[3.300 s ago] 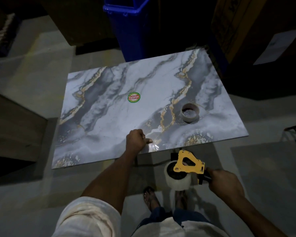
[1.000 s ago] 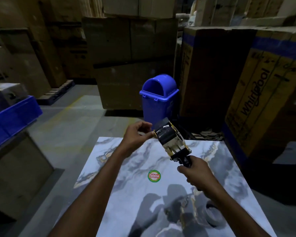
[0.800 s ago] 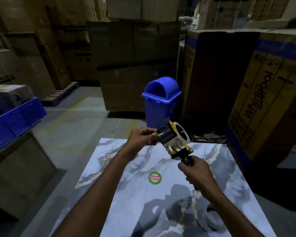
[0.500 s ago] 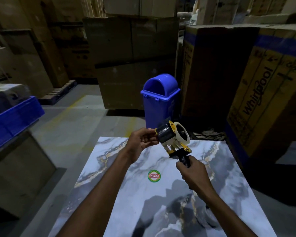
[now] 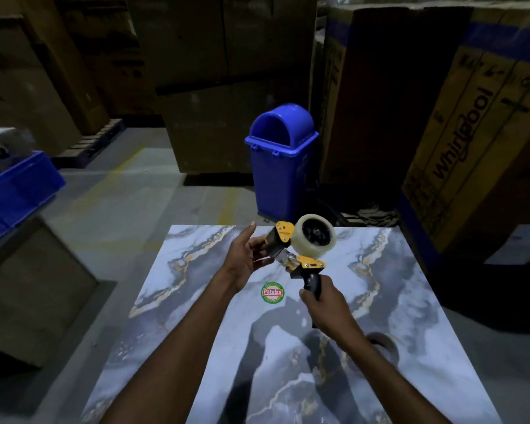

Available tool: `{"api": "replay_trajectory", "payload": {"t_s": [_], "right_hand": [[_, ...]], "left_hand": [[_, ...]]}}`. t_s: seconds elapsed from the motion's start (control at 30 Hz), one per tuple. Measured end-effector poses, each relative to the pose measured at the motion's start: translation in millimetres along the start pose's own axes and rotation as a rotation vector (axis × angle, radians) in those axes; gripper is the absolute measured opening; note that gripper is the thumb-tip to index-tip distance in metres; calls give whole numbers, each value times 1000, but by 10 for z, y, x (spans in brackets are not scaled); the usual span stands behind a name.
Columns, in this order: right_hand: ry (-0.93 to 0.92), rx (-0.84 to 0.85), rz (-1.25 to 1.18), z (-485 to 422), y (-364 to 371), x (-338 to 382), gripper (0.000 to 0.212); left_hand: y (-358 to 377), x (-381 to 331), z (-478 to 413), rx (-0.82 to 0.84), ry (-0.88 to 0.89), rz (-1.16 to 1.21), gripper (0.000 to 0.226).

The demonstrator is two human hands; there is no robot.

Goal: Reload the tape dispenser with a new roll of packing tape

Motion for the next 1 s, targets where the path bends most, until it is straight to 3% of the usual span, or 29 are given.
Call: {"api": "replay_trajectory", "payload": {"t_s": [0.2,0.4,0.53,0.67,1.0], "right_hand": [[112,56,23,-19,705,-496,18],[135,120,6,-61,1360,-715,21],[157,120,2,-86,1618,-805,25],[204,118,7,-92,1785,-880,31],[223,80,-5,-16,1853,-849,39]], "left_hand": [[-667,606,-280,-400,-64,-265,72],[-1246,803,-159,-652,77,-613,75],[-1415,937,-128,-631,72,-948,56],[-1396,1078,-45,-543,100,-1244,68],[-1351,1307,143,-513,112,-1450,67]]}}
Point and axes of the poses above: each hand's wrist, its own z-axis away from the middle knuckle, its own y-axis out of the palm, x = y × z, the point moved 6 cm from there along -z, towards the middle knuckle, and after that the axes turned 10 degrees about -y, right-handed, at the moved point
